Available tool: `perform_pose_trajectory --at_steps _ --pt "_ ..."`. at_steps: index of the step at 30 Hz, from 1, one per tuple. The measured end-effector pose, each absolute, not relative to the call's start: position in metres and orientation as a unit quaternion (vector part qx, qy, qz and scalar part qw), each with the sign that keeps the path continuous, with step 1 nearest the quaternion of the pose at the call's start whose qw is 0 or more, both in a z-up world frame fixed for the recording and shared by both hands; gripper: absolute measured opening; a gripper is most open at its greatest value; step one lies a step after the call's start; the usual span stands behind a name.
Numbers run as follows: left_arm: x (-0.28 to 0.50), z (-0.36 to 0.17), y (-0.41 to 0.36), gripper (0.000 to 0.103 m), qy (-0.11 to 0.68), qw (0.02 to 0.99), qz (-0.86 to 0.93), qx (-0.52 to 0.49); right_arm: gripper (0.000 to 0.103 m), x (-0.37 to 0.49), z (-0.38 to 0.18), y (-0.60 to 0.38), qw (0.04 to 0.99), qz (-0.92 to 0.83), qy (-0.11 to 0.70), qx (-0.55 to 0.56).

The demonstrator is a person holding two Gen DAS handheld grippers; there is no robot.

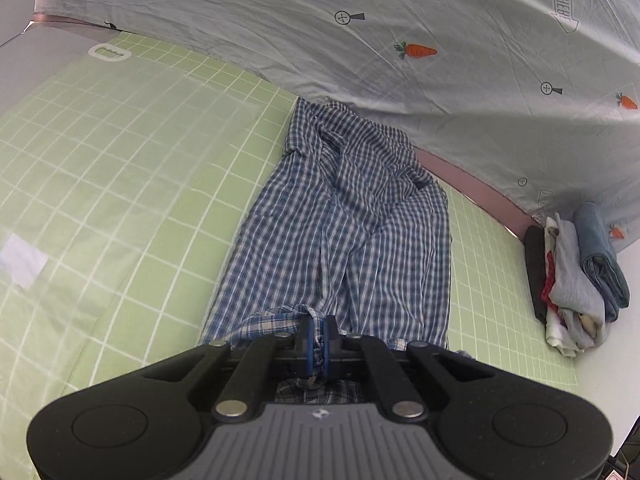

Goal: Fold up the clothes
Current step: 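Grasp the hem with both grippers and fold it toward the collar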

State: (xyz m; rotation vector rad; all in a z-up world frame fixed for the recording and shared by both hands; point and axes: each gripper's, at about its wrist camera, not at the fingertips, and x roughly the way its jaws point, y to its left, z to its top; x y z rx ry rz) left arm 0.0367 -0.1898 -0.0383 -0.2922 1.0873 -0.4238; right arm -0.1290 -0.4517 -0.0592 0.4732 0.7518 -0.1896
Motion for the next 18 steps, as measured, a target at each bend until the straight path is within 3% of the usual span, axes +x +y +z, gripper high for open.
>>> perform_pose_trajectory --at_steps 18 --pt "0.164 -0.094 -0.246 0.005 0.570 0.795 -0.163 -0.125 0.011 0.017 -0.139 -0.512 0.855 -0.090 0.439 0.261"
